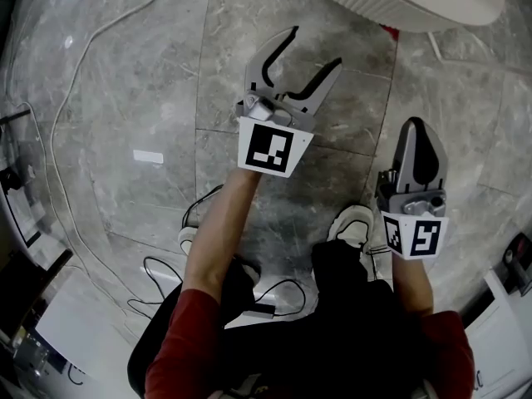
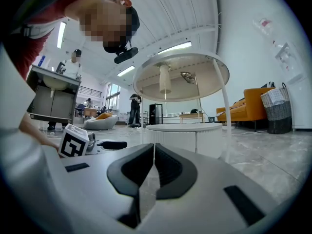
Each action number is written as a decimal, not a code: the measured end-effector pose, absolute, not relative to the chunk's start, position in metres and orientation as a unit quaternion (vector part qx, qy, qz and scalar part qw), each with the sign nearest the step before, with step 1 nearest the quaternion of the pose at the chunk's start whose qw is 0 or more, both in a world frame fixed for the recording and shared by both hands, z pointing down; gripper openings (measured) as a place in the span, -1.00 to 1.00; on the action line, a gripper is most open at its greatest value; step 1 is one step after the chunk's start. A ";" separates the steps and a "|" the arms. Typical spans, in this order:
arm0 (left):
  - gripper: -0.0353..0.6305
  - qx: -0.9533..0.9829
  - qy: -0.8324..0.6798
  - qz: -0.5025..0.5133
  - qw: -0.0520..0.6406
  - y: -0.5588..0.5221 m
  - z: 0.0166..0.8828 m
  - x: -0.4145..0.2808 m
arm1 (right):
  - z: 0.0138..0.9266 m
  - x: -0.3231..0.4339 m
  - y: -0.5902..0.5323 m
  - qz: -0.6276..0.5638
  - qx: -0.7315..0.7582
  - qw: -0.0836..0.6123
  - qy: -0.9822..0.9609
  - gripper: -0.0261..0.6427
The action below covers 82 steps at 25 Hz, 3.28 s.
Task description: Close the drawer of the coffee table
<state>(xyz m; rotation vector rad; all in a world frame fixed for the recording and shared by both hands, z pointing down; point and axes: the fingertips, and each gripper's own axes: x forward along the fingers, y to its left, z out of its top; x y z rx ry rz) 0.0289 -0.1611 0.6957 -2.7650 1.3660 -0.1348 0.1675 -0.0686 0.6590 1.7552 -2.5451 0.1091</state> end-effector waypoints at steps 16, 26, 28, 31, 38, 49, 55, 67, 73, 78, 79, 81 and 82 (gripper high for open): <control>-0.02 -0.874 0.478 -0.078 0.036 -0.095 0.691 -0.040 | 0.661 0.148 -0.061 0.036 0.556 0.021 -0.830 -0.85; -0.39 -0.870 0.483 -0.097 0.001 -0.097 0.700 -0.054 | 0.665 0.142 -0.063 0.035 0.553 0.020 -0.832 -0.85; -0.61 -0.867 0.488 -0.103 0.004 -0.097 0.698 -0.061 | 0.665 0.138 -0.063 0.035 0.550 0.018 -0.834 -0.85; -0.81 -0.864 0.497 -0.084 0.012 -0.098 0.687 -0.071 | 0.665 0.133 -0.062 0.031 0.548 0.020 -0.836 -0.85; -0.85 -0.860 0.504 -0.078 0.037 -0.096 0.663 -0.086 | 0.656 0.127 -0.071 0.021 0.549 0.014 -0.836 -0.85; -0.85 -0.870 0.475 -0.122 0.037 -0.081 0.544 -0.100 | 0.539 0.108 -0.055 0.034 0.582 0.016 -0.813 -0.85; -0.85 -0.850 0.505 -0.146 -0.013 -0.049 0.419 -0.120 | 0.412 0.114 -0.041 0.065 0.591 0.060 -0.802 -0.85; -0.85 -0.787 0.596 -0.132 -0.088 -0.026 0.093 -0.140 | 0.058 0.136 -0.071 0.061 0.621 0.039 -0.780 -0.85; -0.85 -0.774 0.628 -0.075 -0.043 -0.040 -0.034 -0.154 | -0.077 0.129 -0.074 0.028 0.627 0.024 -0.778 -0.85; -0.85 -0.776 0.628 -0.063 -0.022 -0.046 -0.112 -0.155 | -0.127 0.111 -0.066 0.011 0.620 0.016 -0.784 -0.85; -0.85 -0.774 0.630 -0.066 -0.026 -0.043 -0.121 -0.157 | -0.137 0.107 -0.063 0.008 0.616 0.012 -0.787 -0.85; -0.85 -0.770 0.635 -0.059 -0.018 -0.042 -0.144 -0.162 | -0.161 0.099 -0.058 -0.002 0.609 0.000 -0.793 -0.85; -0.85 -0.768 0.639 -0.047 -0.004 -0.043 -0.159 -0.165 | -0.175 0.094 -0.058 -0.012 0.606 -0.008 -0.795 -0.85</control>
